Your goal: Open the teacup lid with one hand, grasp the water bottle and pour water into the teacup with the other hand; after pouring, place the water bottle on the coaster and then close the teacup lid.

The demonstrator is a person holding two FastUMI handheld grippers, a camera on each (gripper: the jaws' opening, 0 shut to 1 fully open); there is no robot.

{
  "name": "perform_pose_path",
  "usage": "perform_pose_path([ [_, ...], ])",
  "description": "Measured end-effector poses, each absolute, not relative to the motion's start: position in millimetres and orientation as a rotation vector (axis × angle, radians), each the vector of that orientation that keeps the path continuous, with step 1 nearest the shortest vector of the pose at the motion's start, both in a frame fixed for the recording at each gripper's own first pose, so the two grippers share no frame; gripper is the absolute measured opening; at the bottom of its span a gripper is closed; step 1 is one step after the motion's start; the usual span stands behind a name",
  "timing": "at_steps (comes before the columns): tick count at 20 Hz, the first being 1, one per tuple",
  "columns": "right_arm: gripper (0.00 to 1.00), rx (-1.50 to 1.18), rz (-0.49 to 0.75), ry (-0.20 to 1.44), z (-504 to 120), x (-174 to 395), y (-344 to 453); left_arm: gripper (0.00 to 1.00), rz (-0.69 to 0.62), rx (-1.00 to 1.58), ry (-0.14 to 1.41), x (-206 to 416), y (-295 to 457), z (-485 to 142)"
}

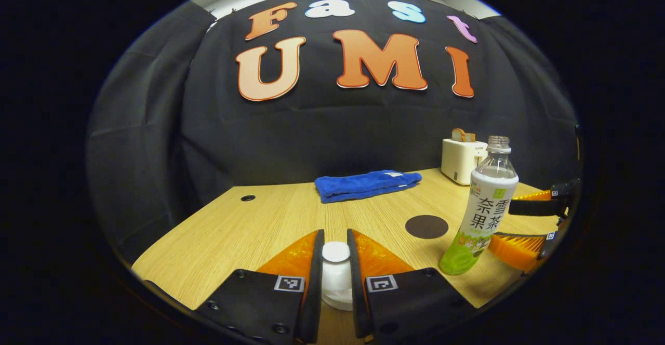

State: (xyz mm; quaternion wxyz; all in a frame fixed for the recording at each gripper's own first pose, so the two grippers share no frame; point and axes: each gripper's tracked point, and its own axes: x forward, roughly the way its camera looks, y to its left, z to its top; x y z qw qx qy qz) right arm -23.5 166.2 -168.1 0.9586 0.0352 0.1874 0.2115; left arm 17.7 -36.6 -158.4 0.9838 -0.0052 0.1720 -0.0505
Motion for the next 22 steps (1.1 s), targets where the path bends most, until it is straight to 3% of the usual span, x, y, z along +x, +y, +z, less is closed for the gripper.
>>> perform_pose_path([
  [1,0.97,0.069,0.423,0.388,-171,-20,168,0.25,-0.089,-0.007,0.341,17,-32,-157],
  [2,0.97,0.068,0.413,0.401,-175,-14,169,0.29,-0.083,-0.002,0.342,15,-27,-158],
  [4,0.96,0.076,0.419,0.429,-182,-8,176,0.25,-0.068,-0.001,0.346,14,-20,-162],
  [5,0.96,0.081,0.426,0.444,-186,-8,181,0.29,-0.058,-0.002,0.351,11,-14,-164],
  [7,0.90,0.091,0.430,0.459,-189,-6,188,0.29,-0.038,-0.006,0.358,7,-5,-168],
  [10,0.67,0.076,0.457,0.467,-183,-5,195,0.29,-0.010,-0.011,0.371,2,8,-171],
  [15,0.66,-0.093,0.429,0.440,-182,11,185,0.33,0.016,-0.023,0.385,0,26,-179],
  [22,0.65,-0.389,0.367,0.370,-173,34,167,0.25,0.056,-0.012,0.405,-8,49,-187],
])
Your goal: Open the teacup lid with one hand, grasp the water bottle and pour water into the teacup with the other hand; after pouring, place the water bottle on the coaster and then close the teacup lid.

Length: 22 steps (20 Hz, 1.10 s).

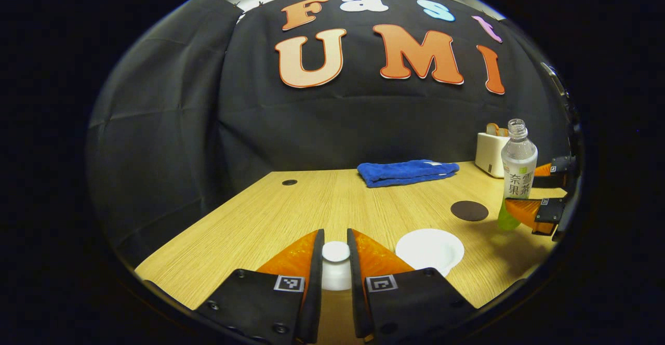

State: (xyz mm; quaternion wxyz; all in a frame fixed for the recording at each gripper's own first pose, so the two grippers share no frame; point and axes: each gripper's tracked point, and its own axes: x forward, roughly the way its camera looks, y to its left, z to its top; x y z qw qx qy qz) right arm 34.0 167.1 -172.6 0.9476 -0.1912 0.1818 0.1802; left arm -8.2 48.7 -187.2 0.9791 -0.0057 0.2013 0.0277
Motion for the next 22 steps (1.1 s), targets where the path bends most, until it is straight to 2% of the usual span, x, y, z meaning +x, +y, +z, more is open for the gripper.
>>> perform_pose_path([
  [1,0.65,-0.434,0.361,0.354,-171,36,165,0.29,0.058,-0.012,0.407,-8,50,-188],
  [10,0.65,-0.774,0.352,0.253,-157,49,166,0.29,0.080,-0.013,0.398,-10,68,-185],
  [11,0.65,-0.815,0.350,0.234,-154,50,166,0.26,0.083,-0.012,0.396,-11,70,-184],
  [12,0.65,-0.852,0.348,0.218,-152,50,166,0.29,0.087,-0.013,0.394,-11,72,-183],
  [13,0.61,-0.884,0.347,0.203,-149,49,166,0.29,0.090,-0.015,0.392,-11,75,-184],
  [14,0.64,-0.914,0.341,0.189,-149,50,166,0.29,0.094,-0.015,0.393,-12,76,-184],
  [18,0.64,-1.066,0.325,0.134,-145,55,167,0.29,0.104,-0.011,0.401,-15,81,-189],
  [19,0.65,-1.109,0.322,0.115,-146,54,166,0.25,0.107,-0.011,0.404,-17,84,-191],
  [20,0.64,-1.148,0.321,0.106,-147,52,166,0.29,0.108,-0.011,0.404,-18,85,-191],
  [22,0.64,-1.201,0.329,0.095,-148,52,168,0.29,0.114,-0.008,0.406,-18,88,-193],
])
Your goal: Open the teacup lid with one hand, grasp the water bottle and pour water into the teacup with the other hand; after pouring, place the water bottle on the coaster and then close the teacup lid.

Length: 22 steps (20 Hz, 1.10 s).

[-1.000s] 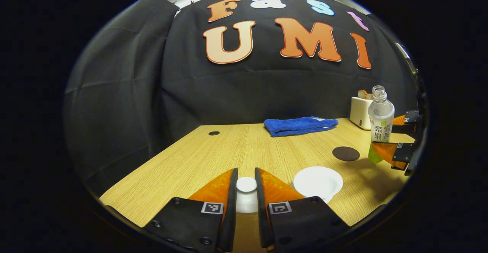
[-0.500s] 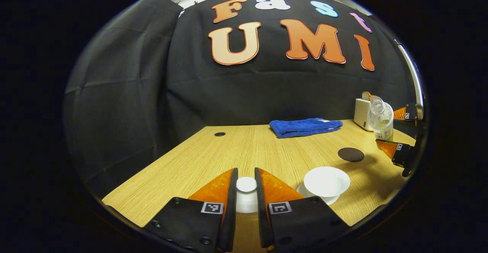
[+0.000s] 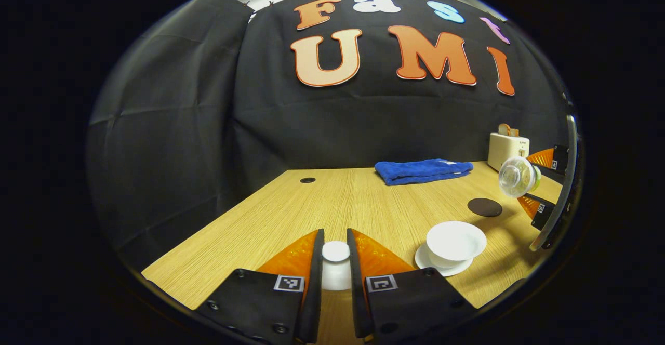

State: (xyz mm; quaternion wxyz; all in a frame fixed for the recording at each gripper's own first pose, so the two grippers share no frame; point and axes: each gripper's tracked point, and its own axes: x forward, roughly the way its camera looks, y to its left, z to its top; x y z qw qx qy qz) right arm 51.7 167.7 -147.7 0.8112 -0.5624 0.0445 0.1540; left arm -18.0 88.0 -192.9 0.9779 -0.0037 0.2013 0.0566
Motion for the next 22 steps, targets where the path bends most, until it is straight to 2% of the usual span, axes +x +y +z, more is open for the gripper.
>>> perform_pose_path([
  [2,0.64,-1.246,0.334,0.075,-144,53,167,0.29,0.115,-0.010,0.412,-21,89,-195],
  [3,0.64,-1.270,0.330,0.062,-144,53,167,0.26,0.115,-0.013,0.416,-20,90,-197],
  [4,0.64,-1.296,0.323,0.048,-144,54,166,0.29,0.116,-0.014,0.416,-21,92,-198],
  [5,0.64,-1.322,0.320,0.037,-146,54,168,0.25,0.114,-0.015,0.418,-21,91,-198],
  [8,0.64,-1.388,0.312,-0.011,-142,50,173,0.25,0.113,-0.026,0.414,-22,93,-195],
  [10,0.67,-1.420,0.318,-0.041,-141,46,177,0.29,0.121,-0.016,0.408,-22,99,-194],
  [12,0.64,-1.444,0.326,-0.060,-138,51,177,0.29,0.127,-0.013,0.404,-25,101,-189],
  [13,0.67,-1.459,0.326,-0.072,-136,51,177,0.29,0.129,-0.012,0.403,-25,103,-190],
  [15,0.64,-1.485,0.332,-0.092,-134,52,178,0.25,0.131,-0.013,0.400,-25,105,-190],
  [16,0.64,-1.492,0.345,-0.091,-134,53,179,0.29,0.132,-0.014,0.398,-25,106,-189],
  [18,0.67,-1.514,0.352,-0.105,-131,55,180,0.25,0.134,-0.014,0.396,-25,107,-188],
  [19,0.64,-1.531,0.348,-0.120,-129,55,181,0.25,0.134,-0.014,0.396,-27,108,-189],
  [22,0.64,-1.555,0.353,-0.150,-126,56,182,0.25,0.132,-0.017,0.399,-28,108,-190],
])
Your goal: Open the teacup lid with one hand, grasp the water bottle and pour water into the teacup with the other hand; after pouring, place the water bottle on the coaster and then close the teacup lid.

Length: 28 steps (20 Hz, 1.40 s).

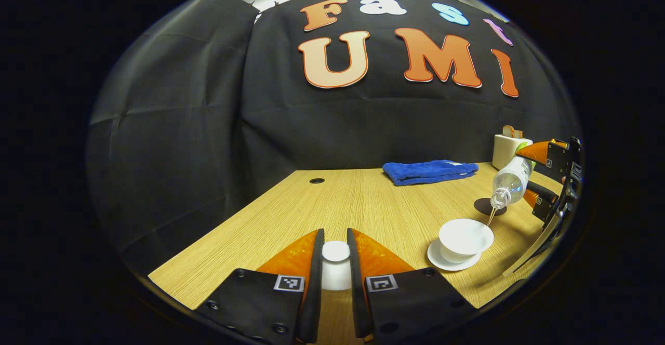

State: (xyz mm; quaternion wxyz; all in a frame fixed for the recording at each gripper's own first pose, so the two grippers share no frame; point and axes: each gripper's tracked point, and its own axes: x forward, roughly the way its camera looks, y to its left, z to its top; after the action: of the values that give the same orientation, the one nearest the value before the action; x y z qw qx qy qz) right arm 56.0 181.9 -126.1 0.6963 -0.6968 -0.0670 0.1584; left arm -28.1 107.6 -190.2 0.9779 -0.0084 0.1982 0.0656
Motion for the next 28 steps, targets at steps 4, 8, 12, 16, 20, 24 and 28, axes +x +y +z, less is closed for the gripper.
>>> perform_pose_path([
  [4,0.64,-1.563,0.356,-0.167,-124,53,184,0.29,0.138,-0.018,0.401,-29,111,-191],
  [8,0.64,-1.576,0.366,-0.187,-121,53,186,0.29,0.146,-0.026,0.408,-32,115,-194],
  [12,0.64,-1.601,0.372,-0.214,-119,52,189,0.29,0.156,-0.030,0.411,-34,117,-195],
  [16,0.64,-1.647,0.368,-0.267,-113,51,192,0.29,0.166,-0.026,0.413,-38,124,-193],
  [20,0.64,-1.669,0.362,-0.311,-108,49,195,0.26,0.178,-0.030,0.410,-40,128,-193],
  [24,0.64,-1.706,0.350,-0.362,-94,55,198,0.29,0.182,-0.024,0.406,-41,130,-191],
  [28,0.64,-1.745,0.340,-0.399,-70,80,194,0.29,0.178,-0.021,0.403,-41,131,-191],
])
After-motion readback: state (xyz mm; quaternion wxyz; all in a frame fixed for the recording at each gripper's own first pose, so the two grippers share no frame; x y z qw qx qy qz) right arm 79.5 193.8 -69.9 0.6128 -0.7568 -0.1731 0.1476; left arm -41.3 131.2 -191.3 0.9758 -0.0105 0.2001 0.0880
